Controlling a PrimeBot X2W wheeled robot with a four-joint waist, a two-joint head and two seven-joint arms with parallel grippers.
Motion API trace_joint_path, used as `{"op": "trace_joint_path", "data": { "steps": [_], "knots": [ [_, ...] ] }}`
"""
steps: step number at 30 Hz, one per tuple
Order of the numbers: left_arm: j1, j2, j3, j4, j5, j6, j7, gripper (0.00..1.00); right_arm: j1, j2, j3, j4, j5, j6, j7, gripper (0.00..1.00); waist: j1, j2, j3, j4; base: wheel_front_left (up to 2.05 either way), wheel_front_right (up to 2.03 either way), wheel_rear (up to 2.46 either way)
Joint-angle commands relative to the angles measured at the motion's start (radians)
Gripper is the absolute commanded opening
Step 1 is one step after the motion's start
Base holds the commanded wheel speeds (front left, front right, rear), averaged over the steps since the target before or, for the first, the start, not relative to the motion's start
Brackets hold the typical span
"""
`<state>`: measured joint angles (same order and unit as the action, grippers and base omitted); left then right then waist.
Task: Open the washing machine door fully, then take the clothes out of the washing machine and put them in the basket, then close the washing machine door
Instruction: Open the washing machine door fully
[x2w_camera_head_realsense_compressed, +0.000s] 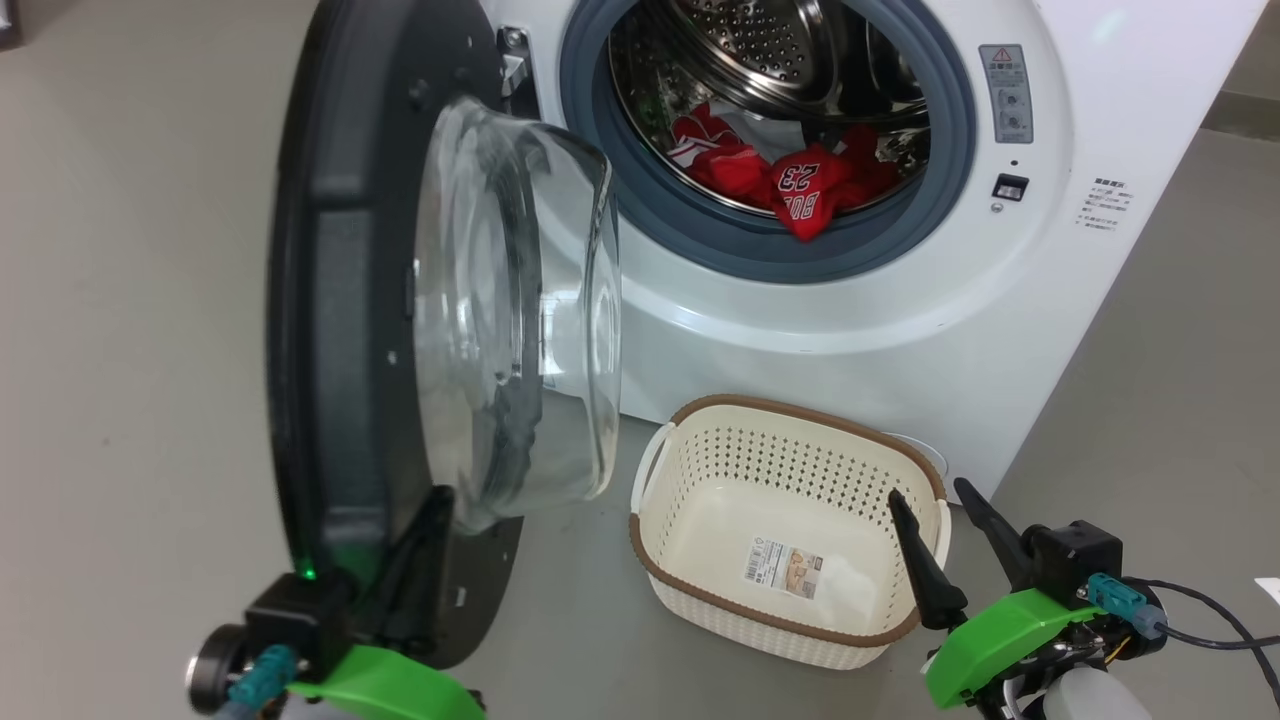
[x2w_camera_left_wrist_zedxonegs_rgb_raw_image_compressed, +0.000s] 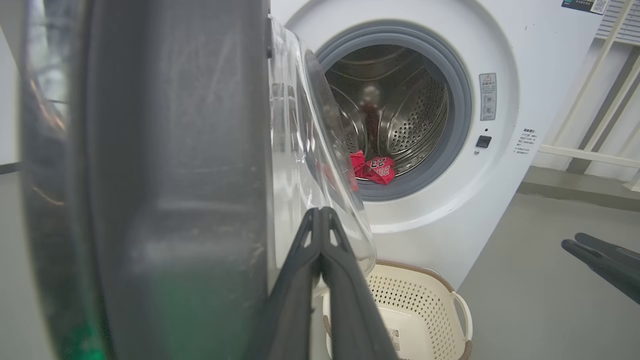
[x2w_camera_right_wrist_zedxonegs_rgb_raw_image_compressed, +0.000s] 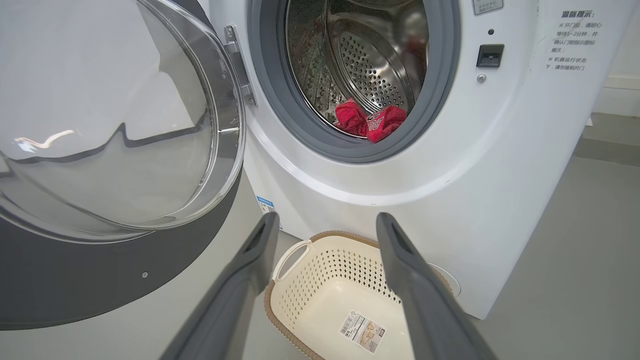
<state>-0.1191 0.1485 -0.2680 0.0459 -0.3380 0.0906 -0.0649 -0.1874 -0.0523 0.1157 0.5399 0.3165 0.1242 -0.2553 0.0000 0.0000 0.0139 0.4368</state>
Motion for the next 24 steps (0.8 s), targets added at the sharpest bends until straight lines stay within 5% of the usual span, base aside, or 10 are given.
{"op": "trace_joint_path", "data": {
  "steps": [1,24],
  "knots": [
    [-0.011,0.032,0.066,-0.023,-0.012,0.021,-0.012,0.00,-0.008,0.002,0.028,-0.019,-0.002,0.007,-0.006,1.00,0.0000,0.0000,0.002,0.005,0.00,0.00,0.00],
    [-0.026,0.107,0.288,0.035,-0.116,0.116,-0.033,0.00,-0.055,-0.003,0.041,0.007,-0.036,0.007,-0.006,1.00,0.0000,0.0000,0.067,-0.001,0.00,0.00,0.00]
  ]
}}
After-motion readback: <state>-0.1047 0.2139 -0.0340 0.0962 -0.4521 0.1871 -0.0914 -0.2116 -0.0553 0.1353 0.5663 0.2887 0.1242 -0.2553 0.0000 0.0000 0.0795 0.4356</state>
